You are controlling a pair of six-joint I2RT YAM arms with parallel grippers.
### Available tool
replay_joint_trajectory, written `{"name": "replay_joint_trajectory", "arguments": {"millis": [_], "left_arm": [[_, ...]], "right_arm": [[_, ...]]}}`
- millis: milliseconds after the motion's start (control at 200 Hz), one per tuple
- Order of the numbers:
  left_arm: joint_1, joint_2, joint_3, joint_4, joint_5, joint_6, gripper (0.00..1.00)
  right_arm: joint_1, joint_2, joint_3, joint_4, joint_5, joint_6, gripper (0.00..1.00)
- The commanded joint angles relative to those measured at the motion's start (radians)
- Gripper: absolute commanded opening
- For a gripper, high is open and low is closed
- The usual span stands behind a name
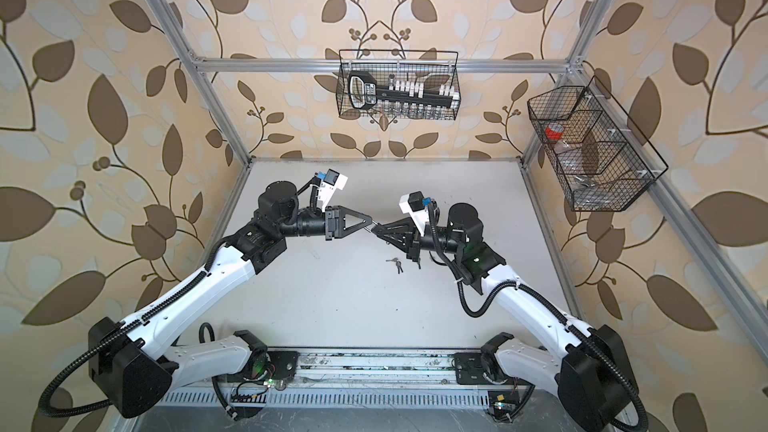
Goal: Lock with the key
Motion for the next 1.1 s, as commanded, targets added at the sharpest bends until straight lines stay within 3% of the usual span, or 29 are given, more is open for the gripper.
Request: {"name": "replay_joint_trajectory", "arguments": {"millis": [0, 210, 375, 700, 1095], "left_arm": [[-0.002, -0.037, 0.038, -0.017, -0.001, 0.077, 0.00], [-0.002, -0.064, 0.107, -0.131, -0.083, 0.182, 0.00], [-0.002, -0.064, 0.132, -0.127, -0.032, 0.202, 0.00], [-0.002, -0.048, 0.131, -0.106, 0.033, 0.199, 0.00], [-0.007, -0.009, 0.106, -0.089, 0.045, 0.204, 0.00]], "right_arm": [[-0.005, -0.003, 0.057, -0.019, -0.001, 0.033, 0.03], [-0.011, 0.032, 0.181, -0.111, -0.179, 0.139, 0.00], [-0.011, 0.033, 0.239, -0.100, -0.313, 0.239, 0.00], [-0.011, 0.029, 0.253, 0.032, -0.413, 0.412, 0.00], [0.001, 0.025, 0.266, 0.080, -0.388, 0.454, 0.00]]}}
